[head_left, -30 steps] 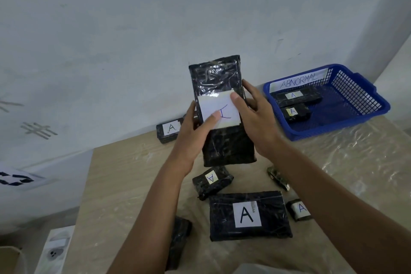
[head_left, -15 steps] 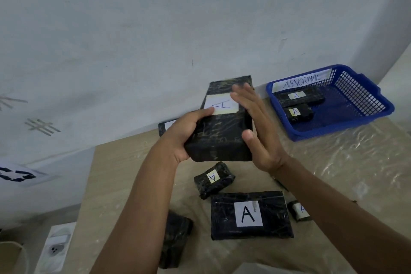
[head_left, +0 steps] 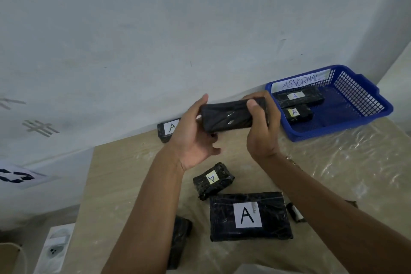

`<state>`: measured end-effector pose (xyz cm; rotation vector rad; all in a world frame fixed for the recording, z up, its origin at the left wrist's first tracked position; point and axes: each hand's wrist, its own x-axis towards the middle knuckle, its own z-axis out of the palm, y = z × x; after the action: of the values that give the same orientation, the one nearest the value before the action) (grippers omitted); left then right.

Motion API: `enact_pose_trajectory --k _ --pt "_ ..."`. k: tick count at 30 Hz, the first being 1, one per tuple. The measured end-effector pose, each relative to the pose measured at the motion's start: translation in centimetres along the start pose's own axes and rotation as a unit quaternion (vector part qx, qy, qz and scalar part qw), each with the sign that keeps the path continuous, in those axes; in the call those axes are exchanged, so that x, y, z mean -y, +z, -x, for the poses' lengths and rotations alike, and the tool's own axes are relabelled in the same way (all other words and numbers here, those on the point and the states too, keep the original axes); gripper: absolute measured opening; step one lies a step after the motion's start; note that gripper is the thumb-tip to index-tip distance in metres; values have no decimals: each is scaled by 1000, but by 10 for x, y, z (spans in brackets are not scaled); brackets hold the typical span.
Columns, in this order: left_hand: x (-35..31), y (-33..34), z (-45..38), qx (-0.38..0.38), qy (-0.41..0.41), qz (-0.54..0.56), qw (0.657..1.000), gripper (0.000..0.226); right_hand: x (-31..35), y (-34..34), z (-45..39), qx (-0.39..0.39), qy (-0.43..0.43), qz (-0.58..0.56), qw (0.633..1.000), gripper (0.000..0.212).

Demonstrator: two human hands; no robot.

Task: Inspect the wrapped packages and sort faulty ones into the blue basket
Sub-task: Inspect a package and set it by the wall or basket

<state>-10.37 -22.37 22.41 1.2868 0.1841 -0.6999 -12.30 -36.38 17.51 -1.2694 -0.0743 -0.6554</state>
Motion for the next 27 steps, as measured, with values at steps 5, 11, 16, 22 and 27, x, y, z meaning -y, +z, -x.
enact_pose_trajectory --k 5,11,16,22,27 --pt "17 22 -6 -75 178 -111 975 92 15 16 -4 -109 134 -68 983 31" --pt "32 34 -9 -198 401 -10 894 26 25 21 -1 -18 92 -53 994 16" --pt "30 27 -8 -196 436 17 878 15 29 18 1 80 50 -63 994 13" --pt "34 23 -6 -173 426 -18 888 31 26 17 1 74 70 -52 993 13" --pt "31 24 -4 -175 431 -51 884 16 27 16 0 72 76 -91 990 15"
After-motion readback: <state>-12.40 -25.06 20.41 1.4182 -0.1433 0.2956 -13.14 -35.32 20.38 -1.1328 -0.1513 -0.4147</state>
